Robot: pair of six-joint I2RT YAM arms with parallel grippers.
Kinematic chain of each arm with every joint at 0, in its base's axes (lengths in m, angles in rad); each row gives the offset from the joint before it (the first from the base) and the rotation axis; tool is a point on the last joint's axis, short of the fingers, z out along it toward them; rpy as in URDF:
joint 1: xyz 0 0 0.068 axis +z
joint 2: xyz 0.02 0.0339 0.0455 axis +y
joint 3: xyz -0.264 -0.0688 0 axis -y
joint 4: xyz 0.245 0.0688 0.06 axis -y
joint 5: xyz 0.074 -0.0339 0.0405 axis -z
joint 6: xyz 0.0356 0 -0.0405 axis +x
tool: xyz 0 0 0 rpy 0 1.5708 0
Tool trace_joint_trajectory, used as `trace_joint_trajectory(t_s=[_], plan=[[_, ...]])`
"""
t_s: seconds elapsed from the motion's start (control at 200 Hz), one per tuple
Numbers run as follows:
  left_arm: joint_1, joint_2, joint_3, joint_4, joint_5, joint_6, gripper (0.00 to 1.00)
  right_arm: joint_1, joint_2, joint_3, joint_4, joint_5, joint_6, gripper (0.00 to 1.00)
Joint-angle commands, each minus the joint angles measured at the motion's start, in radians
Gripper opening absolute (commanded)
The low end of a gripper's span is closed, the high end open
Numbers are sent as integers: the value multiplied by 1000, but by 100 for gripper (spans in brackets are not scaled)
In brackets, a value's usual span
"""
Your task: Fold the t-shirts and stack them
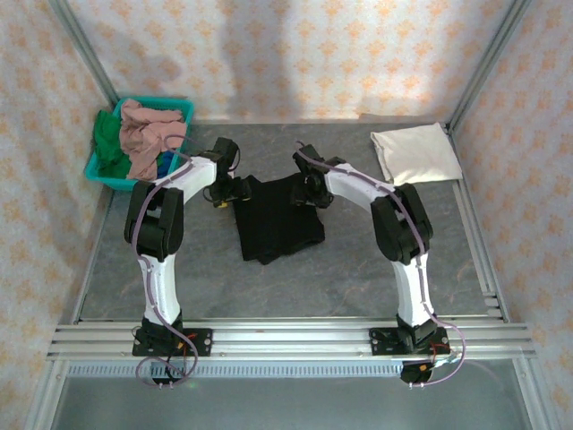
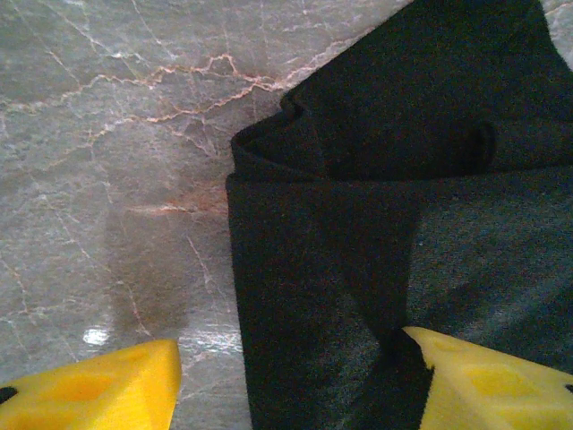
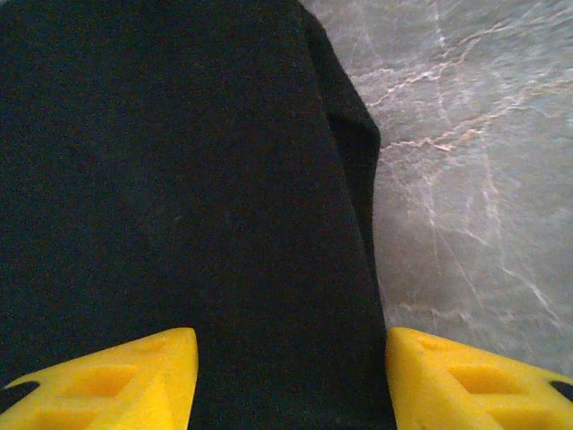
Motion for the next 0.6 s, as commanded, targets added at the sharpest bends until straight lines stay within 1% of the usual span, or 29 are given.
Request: trace_joint_trajectory(t_s=[0.0,0.055,0.175,0.255,0.345,0.405,0.445,0.48,0.545,0.596], plan=[[-5,14,8,-43,-3,19,65,3,40,39,-57,39,-11,57],[-4,17,8,-42,-6,19,65,13,35,28,-57,63,-10,58],[-4,26,22,-61,-18,25,65,28,41,14,-70,62,-4,58],[-3,24,24,-65,-23,27,65,29,47,1,-81,88,13,58],[-3,27,29,-69,-26,27,65,29,58,-9,-77,68,20,58],[-3,28,35,-75,-26,27,65,30,63,-18,-70,50,23,56],[-3,27,36,-76,-27,27,65,30,63,-27,-62,41,23,52],[-4,24,33,-79,-28,27,65,30,63,-36,-54,30,24,46],[-5,18,29,-79,-33,27,65,30,57,-57,-36,6,24,26],[-4,16,29,-84,-36,28,64,23,47,-72,-27,-2,37,14]])
